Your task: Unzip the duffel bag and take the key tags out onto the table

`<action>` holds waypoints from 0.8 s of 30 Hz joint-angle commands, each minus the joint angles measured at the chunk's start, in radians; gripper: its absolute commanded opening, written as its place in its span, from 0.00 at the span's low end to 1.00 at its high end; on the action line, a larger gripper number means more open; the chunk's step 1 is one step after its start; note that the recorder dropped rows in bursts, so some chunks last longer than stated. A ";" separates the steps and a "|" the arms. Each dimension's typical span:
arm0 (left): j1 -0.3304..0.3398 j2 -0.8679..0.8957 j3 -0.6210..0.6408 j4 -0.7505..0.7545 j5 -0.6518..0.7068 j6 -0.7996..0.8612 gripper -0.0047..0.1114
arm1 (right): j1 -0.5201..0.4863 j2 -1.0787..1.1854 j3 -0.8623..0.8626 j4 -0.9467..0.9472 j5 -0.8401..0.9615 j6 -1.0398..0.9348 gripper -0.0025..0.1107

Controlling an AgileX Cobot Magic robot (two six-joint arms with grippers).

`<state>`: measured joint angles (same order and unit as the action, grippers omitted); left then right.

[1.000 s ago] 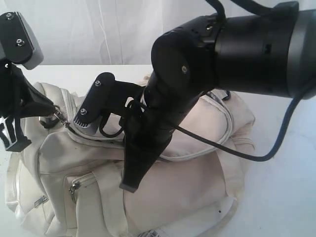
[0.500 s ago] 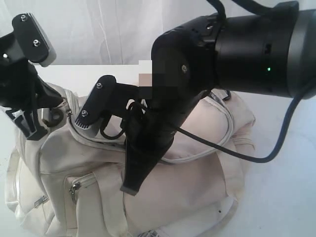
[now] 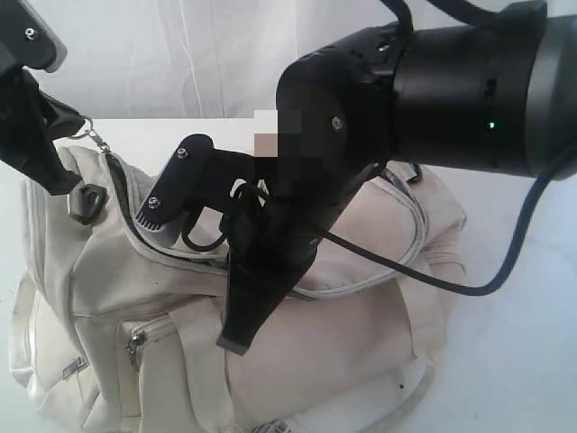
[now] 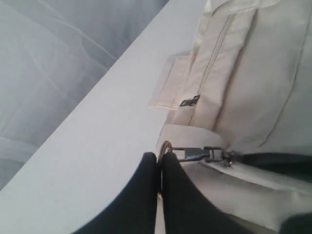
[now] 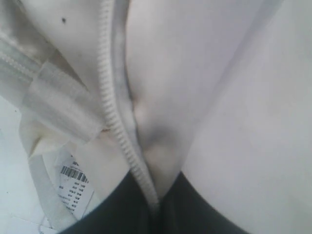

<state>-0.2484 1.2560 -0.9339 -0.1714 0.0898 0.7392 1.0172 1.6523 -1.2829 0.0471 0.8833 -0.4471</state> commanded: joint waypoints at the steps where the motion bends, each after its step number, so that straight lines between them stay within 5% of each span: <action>1: 0.062 0.045 -0.004 0.000 -0.118 -0.008 0.04 | -0.002 0.000 0.005 0.005 0.079 0.006 0.02; 13: 0.066 0.122 -0.004 0.000 -0.252 -0.008 0.05 | -0.002 0.000 0.005 0.005 0.079 0.006 0.02; 16: 0.066 0.117 -0.010 0.002 -0.240 -0.008 0.17 | -0.002 0.000 0.005 0.005 0.070 0.006 0.02; 21: 0.056 0.090 -0.077 -0.004 -0.090 -0.008 0.54 | -0.002 0.000 0.005 0.005 0.052 0.008 0.02; 24: 0.021 0.055 -0.108 -0.004 -0.013 -0.008 0.62 | -0.002 0.000 0.005 0.005 0.039 0.024 0.03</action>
<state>-0.1998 1.3490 -1.0160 -0.1667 -0.0058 0.7369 1.0172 1.6523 -1.2829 0.0497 0.9026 -0.4453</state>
